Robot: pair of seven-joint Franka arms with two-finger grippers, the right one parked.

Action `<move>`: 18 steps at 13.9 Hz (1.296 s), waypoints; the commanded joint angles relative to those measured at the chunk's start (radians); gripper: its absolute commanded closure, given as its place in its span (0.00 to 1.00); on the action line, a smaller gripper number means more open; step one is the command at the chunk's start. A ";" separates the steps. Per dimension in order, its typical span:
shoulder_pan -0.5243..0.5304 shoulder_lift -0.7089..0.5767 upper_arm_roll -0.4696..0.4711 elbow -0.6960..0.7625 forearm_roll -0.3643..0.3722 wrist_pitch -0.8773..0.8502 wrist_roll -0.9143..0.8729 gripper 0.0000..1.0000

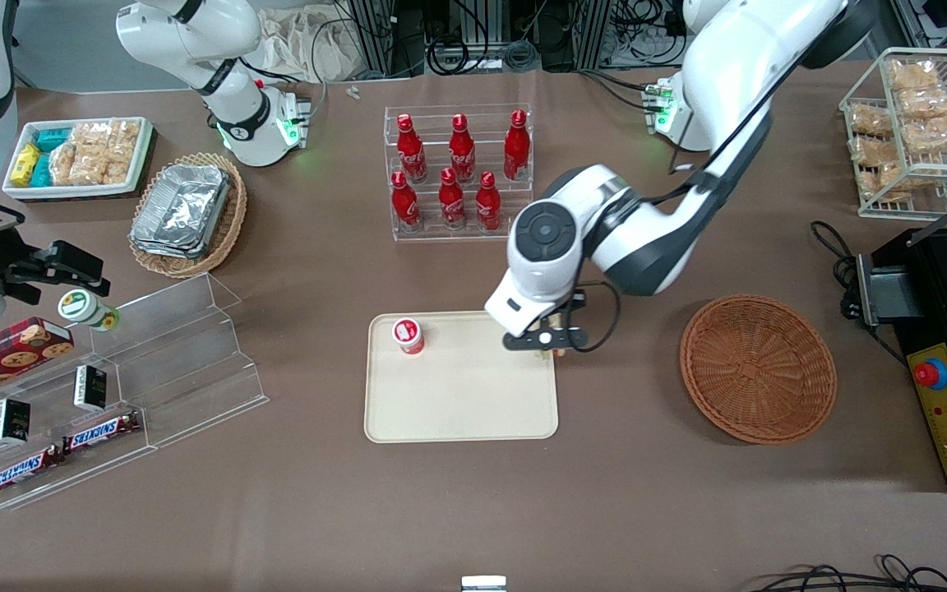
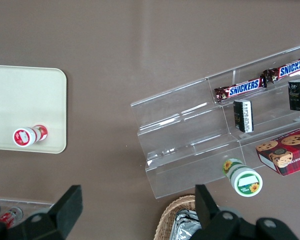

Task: Place sandwich from basket to tray
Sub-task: 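Carry the sandwich toward the cream tray and lower it onto it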

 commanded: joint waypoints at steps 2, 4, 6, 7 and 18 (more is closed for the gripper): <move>0.009 0.109 -0.003 0.029 0.027 0.078 -0.019 1.00; 0.010 0.163 0.008 0.031 0.036 0.165 -0.004 1.00; 0.009 0.189 0.023 0.032 0.103 0.214 0.001 1.00; 0.009 0.195 0.023 0.032 0.136 0.230 -0.001 1.00; 0.022 0.173 0.025 0.031 0.107 0.160 0.024 0.00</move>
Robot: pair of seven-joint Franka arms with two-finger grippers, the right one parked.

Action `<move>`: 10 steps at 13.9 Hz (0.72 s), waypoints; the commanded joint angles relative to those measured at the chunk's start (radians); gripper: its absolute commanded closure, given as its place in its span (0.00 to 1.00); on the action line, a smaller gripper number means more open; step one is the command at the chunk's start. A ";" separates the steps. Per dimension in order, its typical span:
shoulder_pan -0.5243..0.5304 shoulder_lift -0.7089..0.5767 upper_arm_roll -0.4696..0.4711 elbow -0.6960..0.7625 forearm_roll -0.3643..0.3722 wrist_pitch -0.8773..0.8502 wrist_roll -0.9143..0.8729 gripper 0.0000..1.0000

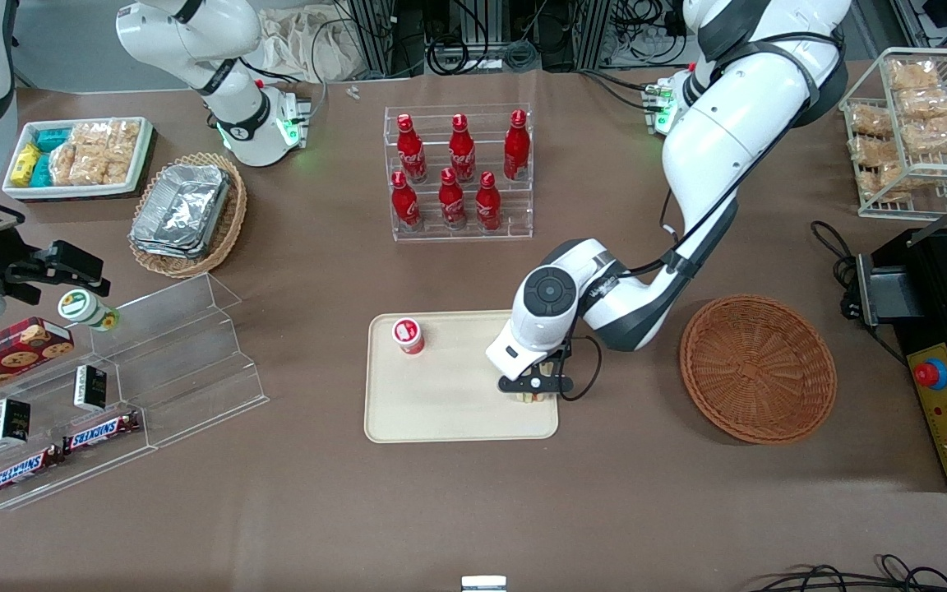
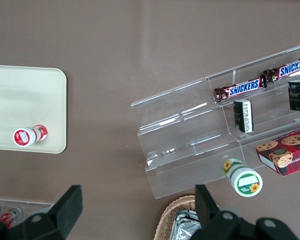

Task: Place sandwich from basket to tray
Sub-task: 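Open the left gripper to release the sandwich on the tray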

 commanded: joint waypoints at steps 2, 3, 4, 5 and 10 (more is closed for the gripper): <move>0.009 -0.086 -0.007 0.007 -0.108 -0.204 0.055 0.00; 0.010 -0.124 -0.004 0.009 -0.160 -0.276 0.116 0.00; 0.010 -0.168 0.005 0.009 -0.215 -0.336 0.171 0.00; 0.009 -0.210 0.042 0.007 -0.250 -0.388 0.213 0.00; 0.009 -0.378 0.152 0.007 -0.289 -0.578 0.340 0.01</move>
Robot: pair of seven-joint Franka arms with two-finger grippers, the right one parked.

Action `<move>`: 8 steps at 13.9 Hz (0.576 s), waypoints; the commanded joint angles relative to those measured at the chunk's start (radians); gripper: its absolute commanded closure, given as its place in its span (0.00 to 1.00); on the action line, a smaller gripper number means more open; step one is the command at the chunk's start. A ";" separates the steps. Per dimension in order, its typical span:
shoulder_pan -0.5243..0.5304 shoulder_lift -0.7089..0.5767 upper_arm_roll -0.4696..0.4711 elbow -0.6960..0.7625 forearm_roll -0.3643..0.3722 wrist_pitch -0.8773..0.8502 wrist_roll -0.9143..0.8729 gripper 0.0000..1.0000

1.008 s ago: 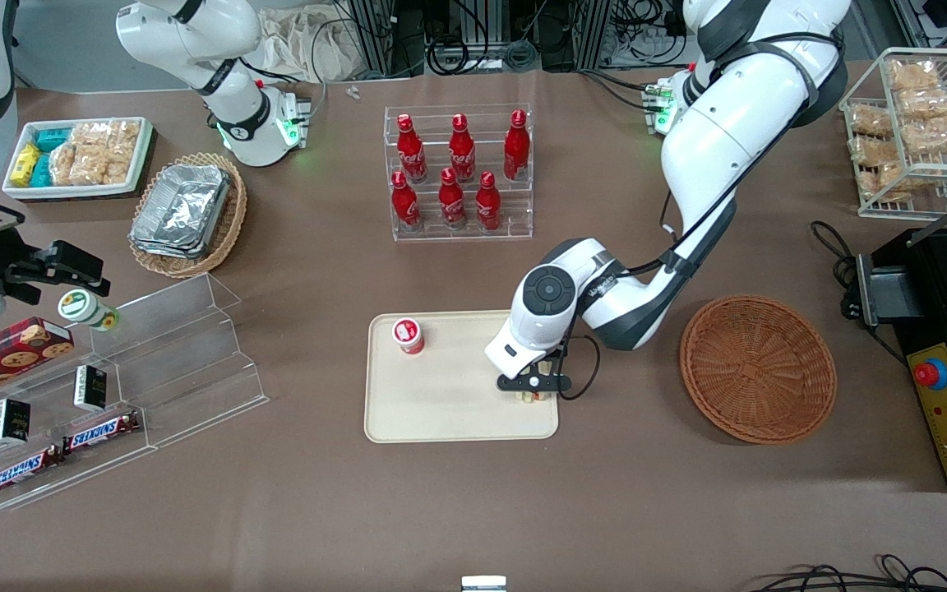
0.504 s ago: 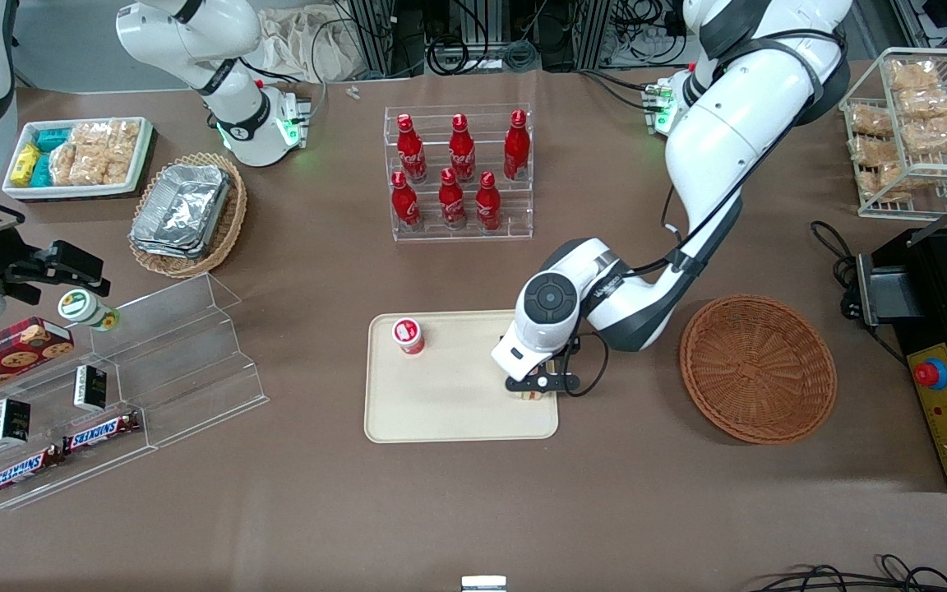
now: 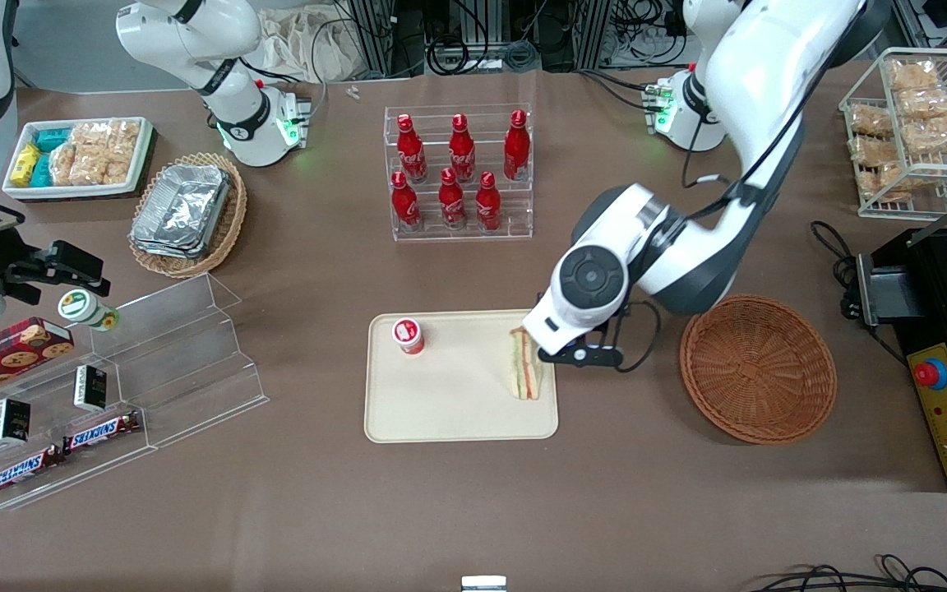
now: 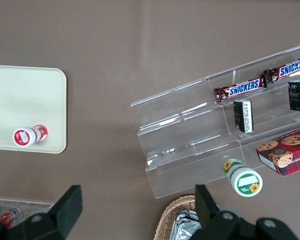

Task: Place sandwich from basket to tray

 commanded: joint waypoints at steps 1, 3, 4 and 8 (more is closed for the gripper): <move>0.000 -0.118 0.092 -0.026 -0.066 -0.072 0.134 0.01; -0.004 -0.190 0.204 -0.026 -0.140 -0.118 0.264 0.01; -0.004 -0.224 0.247 -0.026 -0.172 -0.138 0.324 0.01; -0.004 -0.324 0.387 -0.023 -0.182 -0.172 0.441 0.00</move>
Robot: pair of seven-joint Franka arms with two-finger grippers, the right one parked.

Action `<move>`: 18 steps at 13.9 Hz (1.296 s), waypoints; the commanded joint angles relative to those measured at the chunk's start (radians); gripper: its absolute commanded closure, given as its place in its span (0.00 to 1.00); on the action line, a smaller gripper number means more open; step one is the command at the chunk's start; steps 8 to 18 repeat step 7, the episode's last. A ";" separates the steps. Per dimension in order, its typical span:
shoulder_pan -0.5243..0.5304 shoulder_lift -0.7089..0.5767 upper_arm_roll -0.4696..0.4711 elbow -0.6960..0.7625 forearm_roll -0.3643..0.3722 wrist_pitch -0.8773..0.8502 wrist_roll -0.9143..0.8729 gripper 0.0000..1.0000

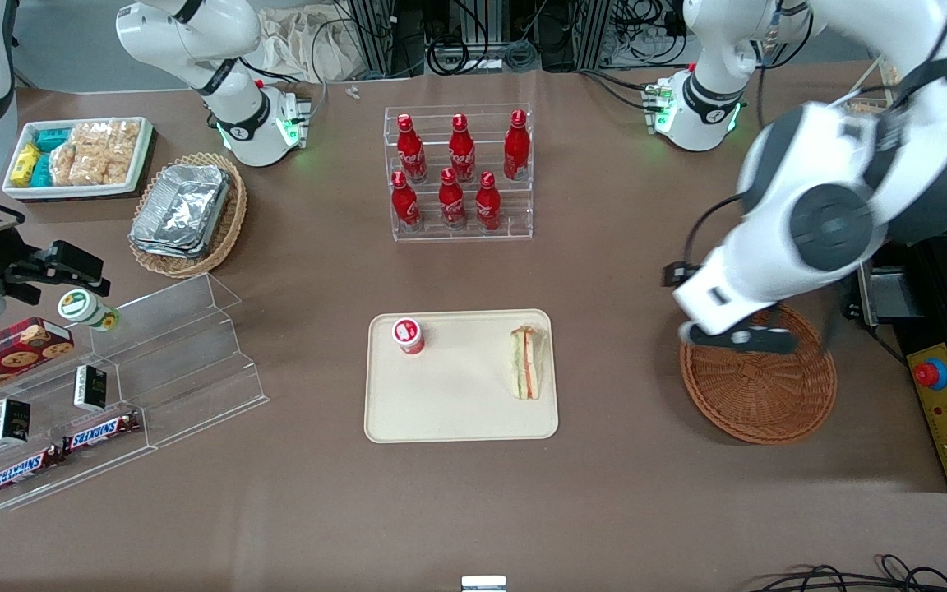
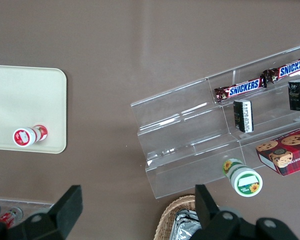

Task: Place sandwich from basket to tray

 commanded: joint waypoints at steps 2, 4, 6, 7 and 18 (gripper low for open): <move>-0.009 -0.068 0.100 0.009 -0.012 -0.013 0.025 0.00; -0.010 -0.066 0.152 0.053 -0.019 -0.065 0.025 0.00; -0.009 -0.062 0.172 0.079 -0.017 -0.079 0.028 0.00; -0.010 -0.062 0.177 0.076 -0.019 -0.079 0.031 0.00; -0.010 -0.062 0.177 0.076 -0.019 -0.079 0.031 0.00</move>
